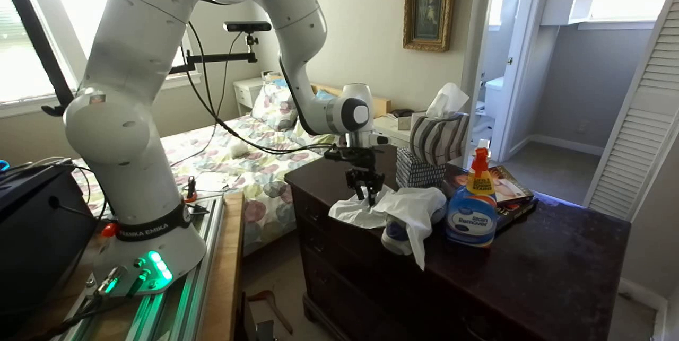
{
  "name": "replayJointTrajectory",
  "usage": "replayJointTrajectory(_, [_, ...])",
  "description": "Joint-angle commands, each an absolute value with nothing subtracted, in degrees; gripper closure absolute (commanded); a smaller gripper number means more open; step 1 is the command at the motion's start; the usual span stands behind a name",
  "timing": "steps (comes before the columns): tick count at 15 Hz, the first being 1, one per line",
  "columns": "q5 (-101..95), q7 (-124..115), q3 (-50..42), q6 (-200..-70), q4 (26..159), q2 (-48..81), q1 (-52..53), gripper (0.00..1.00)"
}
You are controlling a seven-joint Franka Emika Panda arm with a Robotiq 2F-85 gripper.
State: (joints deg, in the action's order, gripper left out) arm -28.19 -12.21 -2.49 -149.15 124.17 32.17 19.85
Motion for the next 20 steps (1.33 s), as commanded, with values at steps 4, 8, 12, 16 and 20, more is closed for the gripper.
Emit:
replayJointTrajectory(4, [-27.43,-7.21,0.52,-148.2,123.43,31.23,20.35,1.0])
replayJointTrajectory(8, [-27.32,-7.8,2.06,-144.44,123.89,29.03,21.54,1.0])
replayJointTrajectory(12, [-28.4,-11.5,2.54,-136.96,124.82,25.1,23.69,1.0])
replayJointTrajectory(16, [-29.89,-17.94,2.61,-130.23,126.35,20.3,24.65,1.0])
replayJointTrajectory(20, [-31.39,-24.99,2.98,-123.8,127.4,16.26,24.2,1.0])
